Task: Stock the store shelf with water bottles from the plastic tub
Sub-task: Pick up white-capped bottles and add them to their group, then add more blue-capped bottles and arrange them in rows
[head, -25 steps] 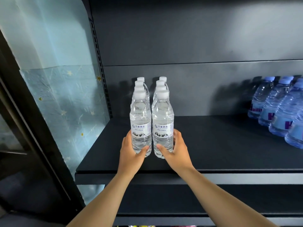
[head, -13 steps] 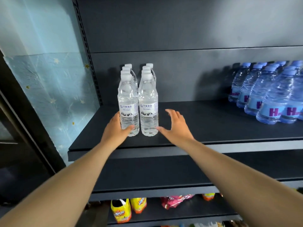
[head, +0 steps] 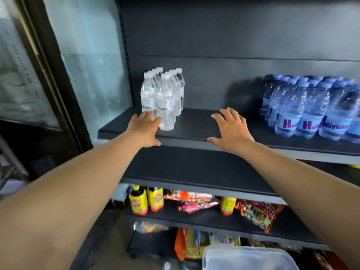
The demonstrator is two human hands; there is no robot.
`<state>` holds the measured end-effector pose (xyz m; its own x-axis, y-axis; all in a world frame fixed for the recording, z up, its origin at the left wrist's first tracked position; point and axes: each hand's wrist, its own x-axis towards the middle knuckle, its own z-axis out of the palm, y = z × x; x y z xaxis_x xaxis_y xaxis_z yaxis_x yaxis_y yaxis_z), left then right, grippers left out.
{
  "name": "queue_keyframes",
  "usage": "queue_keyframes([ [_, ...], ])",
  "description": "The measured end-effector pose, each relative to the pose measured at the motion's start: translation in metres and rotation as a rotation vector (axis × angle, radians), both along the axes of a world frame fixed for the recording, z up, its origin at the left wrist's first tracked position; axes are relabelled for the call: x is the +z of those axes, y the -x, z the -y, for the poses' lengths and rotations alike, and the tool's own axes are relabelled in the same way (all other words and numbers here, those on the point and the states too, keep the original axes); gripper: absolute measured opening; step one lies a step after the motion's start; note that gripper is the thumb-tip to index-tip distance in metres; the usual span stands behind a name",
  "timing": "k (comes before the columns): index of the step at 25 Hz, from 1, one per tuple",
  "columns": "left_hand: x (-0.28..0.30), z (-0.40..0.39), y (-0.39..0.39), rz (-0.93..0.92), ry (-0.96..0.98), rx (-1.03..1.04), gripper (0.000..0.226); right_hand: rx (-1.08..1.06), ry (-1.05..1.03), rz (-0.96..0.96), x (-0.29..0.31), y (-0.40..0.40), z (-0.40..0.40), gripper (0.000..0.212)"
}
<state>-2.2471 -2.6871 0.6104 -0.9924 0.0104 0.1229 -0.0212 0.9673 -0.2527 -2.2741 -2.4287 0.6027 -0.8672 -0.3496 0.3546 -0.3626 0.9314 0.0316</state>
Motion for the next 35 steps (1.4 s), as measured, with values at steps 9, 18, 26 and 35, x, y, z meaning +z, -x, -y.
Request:
queue_keyframes([
  [9,-0.154,-0.044,-0.147,0.184,-0.1,0.148,0.092,0.161,0.093,0.235,-0.134,-0.123,-0.021,0.072],
  [18,-0.34,-0.066,-0.29,0.42,-0.222,0.193,0.092,0.222,0.13,0.528,-0.315,-0.255,-0.034,0.066],
  [26,-0.531,-0.085,-0.367,0.573,-0.339,0.245,0.092,0.229,0.202,0.759,-0.511,-0.337,-0.027,0.062],
  [35,-0.735,-0.079,-0.373,0.606,-0.361,0.302,0.094,0.208,0.105,0.858,-0.721,-0.342,-0.03,0.065],
])
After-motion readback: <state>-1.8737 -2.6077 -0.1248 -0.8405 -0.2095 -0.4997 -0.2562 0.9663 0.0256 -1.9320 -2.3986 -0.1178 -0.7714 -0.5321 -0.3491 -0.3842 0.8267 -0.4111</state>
